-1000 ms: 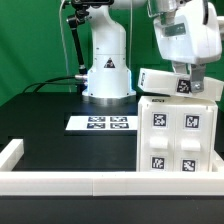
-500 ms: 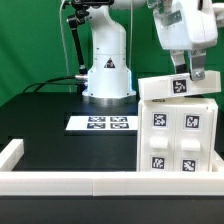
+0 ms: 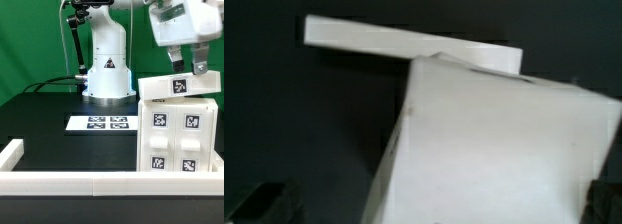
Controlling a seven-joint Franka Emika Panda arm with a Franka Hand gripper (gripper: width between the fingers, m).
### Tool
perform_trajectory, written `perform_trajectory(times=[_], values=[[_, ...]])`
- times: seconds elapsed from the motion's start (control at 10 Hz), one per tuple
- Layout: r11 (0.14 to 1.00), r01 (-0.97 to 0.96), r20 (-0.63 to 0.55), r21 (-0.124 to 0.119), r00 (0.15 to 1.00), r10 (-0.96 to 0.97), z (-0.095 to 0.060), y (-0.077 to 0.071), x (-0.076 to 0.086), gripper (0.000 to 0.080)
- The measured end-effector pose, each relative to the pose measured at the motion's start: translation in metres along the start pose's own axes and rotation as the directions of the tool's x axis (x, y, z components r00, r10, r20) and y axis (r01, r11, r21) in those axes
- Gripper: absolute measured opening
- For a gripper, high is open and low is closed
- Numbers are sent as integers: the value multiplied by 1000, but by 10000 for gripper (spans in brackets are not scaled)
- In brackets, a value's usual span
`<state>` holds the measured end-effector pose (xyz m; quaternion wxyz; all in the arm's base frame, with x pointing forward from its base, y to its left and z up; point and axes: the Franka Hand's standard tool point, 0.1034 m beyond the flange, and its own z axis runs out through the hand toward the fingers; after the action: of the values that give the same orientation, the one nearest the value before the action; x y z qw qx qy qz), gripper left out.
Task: Assemble cabinet
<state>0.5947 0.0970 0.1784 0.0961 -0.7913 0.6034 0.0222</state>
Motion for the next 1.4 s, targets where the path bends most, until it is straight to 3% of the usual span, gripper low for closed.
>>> perform_trajectory(times=[0.3,0.4,0.8,1.0,1.1,1.3,1.4], values=[[919,395,-16,4,919,-395,-5,-5,-3,797],[901,433,7,-16,902,-433,-6,-3,-3,797],[717,697,5,-11,718,-697,-6,-4,-2,797],[446,895,-38,-8,445,-895,-7,-5,4,797],[368,930,-38,-11,368,-929,-8,-5,3,797],[92,995,-35,-23,92,-995,-8,-4,9,797],[30,999,-32,-28,29,-999,-8,-4,10,797]])
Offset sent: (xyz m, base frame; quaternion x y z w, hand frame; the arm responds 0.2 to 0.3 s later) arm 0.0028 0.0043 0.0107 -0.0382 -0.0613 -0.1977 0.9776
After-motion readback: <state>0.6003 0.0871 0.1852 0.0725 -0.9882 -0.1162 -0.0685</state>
